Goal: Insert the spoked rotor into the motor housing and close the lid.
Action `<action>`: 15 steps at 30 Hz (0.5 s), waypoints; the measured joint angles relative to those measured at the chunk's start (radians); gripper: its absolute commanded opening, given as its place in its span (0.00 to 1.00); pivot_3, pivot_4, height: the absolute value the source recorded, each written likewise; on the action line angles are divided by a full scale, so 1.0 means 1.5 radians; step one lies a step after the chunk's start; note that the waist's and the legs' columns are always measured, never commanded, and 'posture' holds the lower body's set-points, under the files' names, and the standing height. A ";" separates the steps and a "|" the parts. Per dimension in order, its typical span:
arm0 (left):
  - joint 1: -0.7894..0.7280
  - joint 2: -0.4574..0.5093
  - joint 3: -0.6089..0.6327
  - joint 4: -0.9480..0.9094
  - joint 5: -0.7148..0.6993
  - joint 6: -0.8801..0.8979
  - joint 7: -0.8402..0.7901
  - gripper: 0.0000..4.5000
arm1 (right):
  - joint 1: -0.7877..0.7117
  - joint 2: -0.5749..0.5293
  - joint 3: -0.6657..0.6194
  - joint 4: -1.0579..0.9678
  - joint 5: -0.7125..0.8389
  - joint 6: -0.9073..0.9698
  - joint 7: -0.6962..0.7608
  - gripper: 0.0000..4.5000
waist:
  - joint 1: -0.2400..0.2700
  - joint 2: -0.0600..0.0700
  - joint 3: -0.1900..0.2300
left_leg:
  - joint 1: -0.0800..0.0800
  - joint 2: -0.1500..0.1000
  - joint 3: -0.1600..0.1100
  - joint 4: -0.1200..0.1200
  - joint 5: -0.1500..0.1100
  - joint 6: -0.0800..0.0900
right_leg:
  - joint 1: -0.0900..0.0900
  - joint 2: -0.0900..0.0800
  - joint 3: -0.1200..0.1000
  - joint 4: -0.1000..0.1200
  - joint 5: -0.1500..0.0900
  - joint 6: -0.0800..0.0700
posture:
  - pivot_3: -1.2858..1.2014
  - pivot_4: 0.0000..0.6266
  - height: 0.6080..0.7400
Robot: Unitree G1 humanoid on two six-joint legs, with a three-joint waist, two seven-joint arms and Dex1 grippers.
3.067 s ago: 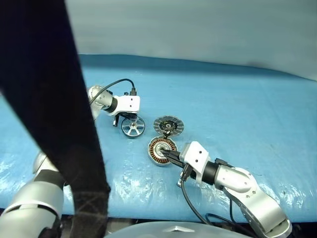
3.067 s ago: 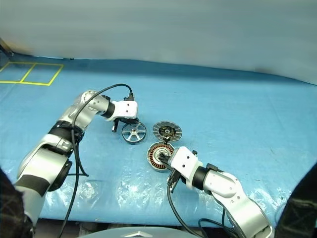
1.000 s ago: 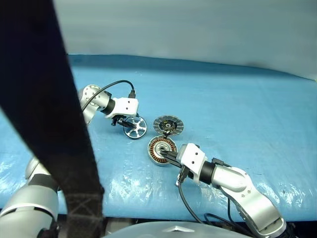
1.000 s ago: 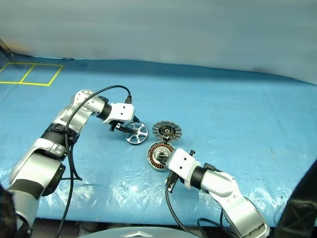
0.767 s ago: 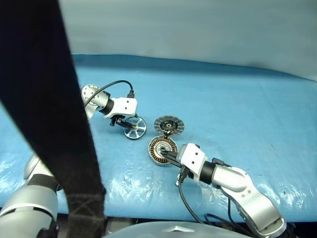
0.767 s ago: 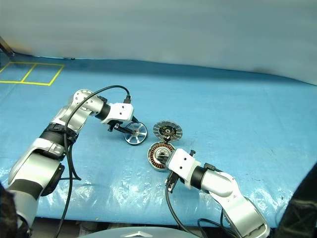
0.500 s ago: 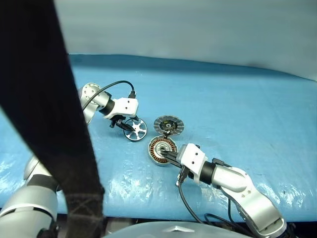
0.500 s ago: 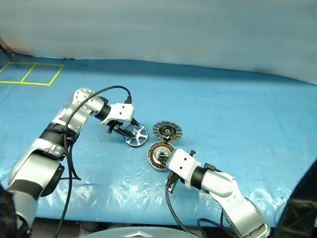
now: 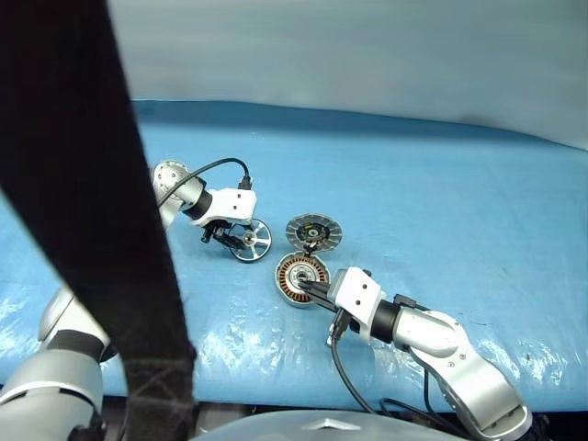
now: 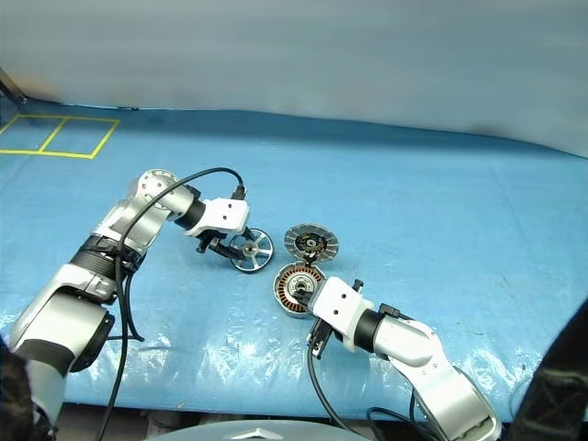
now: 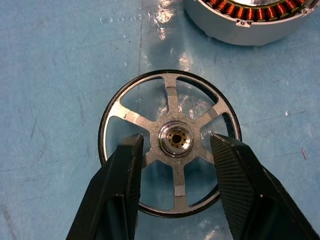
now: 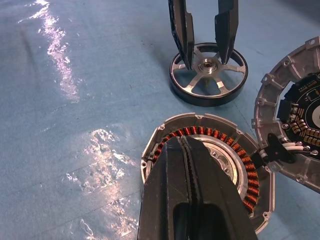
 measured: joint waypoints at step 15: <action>0.007 -0.004 -0.015 0.000 0.027 -0.013 0.025 0.50 | 0.002 0.003 0.003 0.001 -0.006 -0.003 0.004 0.00 | 0.000 0.000 0.000 | 0.000 0.000 0.000 0.000 0.000 0.000 | 0.000 0.000 0.000 0.000 0.000 0.000 | 0.52 0.24 1.00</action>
